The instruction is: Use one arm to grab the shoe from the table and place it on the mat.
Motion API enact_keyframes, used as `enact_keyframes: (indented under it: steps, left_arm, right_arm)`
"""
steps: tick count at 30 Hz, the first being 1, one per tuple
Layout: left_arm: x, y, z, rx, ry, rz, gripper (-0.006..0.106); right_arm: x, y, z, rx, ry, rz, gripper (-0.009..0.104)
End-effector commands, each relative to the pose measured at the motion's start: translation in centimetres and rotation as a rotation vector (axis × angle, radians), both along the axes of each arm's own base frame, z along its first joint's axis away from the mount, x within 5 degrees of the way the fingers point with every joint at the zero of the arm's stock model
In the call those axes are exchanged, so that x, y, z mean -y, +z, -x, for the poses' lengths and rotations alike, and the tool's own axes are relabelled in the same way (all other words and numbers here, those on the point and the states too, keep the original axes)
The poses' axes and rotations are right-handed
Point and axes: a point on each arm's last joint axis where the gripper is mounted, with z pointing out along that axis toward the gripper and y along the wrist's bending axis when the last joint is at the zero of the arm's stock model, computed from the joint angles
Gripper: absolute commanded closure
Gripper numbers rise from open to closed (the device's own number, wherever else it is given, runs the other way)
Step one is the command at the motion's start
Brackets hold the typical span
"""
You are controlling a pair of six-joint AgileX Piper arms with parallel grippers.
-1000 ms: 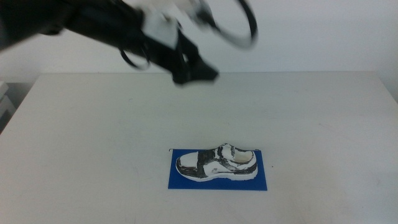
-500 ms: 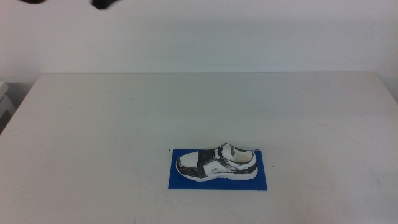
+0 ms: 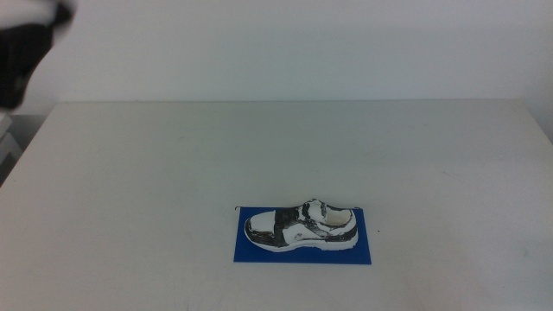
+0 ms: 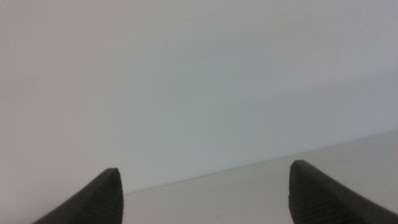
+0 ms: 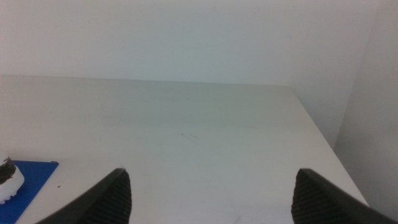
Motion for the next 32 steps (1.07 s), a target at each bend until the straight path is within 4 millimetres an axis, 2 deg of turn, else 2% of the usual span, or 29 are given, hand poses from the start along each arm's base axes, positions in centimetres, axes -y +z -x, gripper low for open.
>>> enact_keyframes:
  steps: [1, 6, 11, 13, 19, 23, 32]
  left_arm:
    - [-0.9, -0.1, 1.7, 0.141, 0.083, 0.071, 0.012]
    - [-1.4, -5.3, 4.5, 0.178, 0.123, 0.15, 0.012]
    - [-1.5, -11.1, 7.4, 0.145, 0.113, 0.048, 0.012]
    - [-1.6, -13.4, 8.2, 0.11, 0.115, 0.067, 0.012]
    - [-1.7, -18.5, 10.2, 0.099, 0.119, 0.118, 0.012]
    - [-1.8, -19.8, 10.9, 0.085, 0.124, 0.114, 0.012]
    - [-1.8, -20.0, 10.9, 0.069, 0.128, 0.111, 0.012]
  right_arm:
    - [0.0, 1.2, 0.2, 0.108, 0.0, 0.024, 0.029]
    - [0.0, 1.2, 0.2, 0.108, 0.0, 0.024, 0.029]
    - [0.0, 1.2, 0.2, 0.108, 0.0, 0.024, 0.029]
    - [0.0, 1.2, 0.2, 0.108, 0.0, 0.024, 0.029]
    - [0.0, 1.2, 0.2, 0.108, 0.0, 0.024, 0.029]
    - [0.0, 1.2, 0.2, 0.108, 0.0, 0.024, 0.029]
    - [0.0, 1.2, 0.2, 0.109, 0.0, 0.024, 0.029]
